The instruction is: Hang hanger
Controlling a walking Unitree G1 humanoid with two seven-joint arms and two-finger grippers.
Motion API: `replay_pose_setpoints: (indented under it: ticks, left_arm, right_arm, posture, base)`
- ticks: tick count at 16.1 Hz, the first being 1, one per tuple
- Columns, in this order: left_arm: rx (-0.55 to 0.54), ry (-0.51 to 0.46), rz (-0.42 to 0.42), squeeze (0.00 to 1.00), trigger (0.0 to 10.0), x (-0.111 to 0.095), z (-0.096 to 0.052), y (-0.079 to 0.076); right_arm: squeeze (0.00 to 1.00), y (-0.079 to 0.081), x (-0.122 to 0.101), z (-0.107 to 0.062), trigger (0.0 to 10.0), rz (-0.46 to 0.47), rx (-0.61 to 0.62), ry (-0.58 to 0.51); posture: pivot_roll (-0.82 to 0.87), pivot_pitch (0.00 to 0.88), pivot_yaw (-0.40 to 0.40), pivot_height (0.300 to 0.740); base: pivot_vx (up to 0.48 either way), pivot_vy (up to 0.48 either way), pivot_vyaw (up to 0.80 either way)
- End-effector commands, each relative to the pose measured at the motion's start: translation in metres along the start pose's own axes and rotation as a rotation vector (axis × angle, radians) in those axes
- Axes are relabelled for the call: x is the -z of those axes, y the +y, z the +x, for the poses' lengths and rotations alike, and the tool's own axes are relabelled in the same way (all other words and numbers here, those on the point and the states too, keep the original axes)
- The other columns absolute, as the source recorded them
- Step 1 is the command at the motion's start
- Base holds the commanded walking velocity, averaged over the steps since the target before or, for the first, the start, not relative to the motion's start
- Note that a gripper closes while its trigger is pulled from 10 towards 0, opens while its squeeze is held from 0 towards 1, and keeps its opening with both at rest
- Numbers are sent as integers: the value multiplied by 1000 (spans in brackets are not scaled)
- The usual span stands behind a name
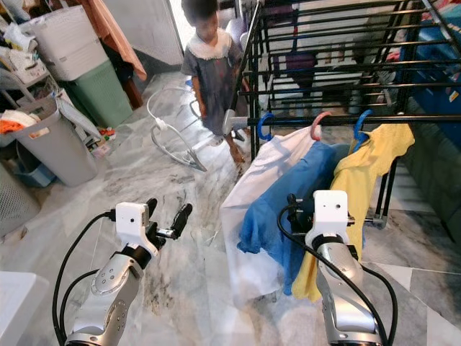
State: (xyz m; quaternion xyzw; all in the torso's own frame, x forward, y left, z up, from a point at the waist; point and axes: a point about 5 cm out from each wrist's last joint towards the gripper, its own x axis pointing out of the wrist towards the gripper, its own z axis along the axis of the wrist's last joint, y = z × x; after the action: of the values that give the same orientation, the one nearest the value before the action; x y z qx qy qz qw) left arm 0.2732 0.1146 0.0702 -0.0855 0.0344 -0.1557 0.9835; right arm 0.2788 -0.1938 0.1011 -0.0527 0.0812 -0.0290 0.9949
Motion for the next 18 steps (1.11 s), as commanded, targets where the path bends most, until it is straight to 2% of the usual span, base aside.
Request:
replay_pose_setpoints:
  ticks: [1, 10, 14, 18]
  left_arm:
    - [-26, 21, 12, 0, 10000, 2, -2, 6]
    - [-28, 27, -2, 0, 10000, 3, -3, 6]
    - [-69, 8, -5, 0, 10000, 1, -2, 9]
    - [-161, -2, -12, 0, 10000, 5, -9, 17]
  right_arm:
    - [0, 6, -2, 2, 10000, 2, -23, -3]
    - [0, 2, -1, 0, 10000, -4, 5, 0]
    - [0, 8, -4, 4, 10000, -37, -56, -1]
    - [0, 12, -10, 13, 10000, -60, -107, -6]
  posture:
    - [-246, 0, 198, 740]
    - [-247, 0, 201, 740]
    - [-224, 0, 153, 740]
    - [-190, 0, 87, 740]
  base:
    - [0, 0, 0]
    - [0, 0, 0]
    - [0, 0, 0]
    - [0, 0, 0]
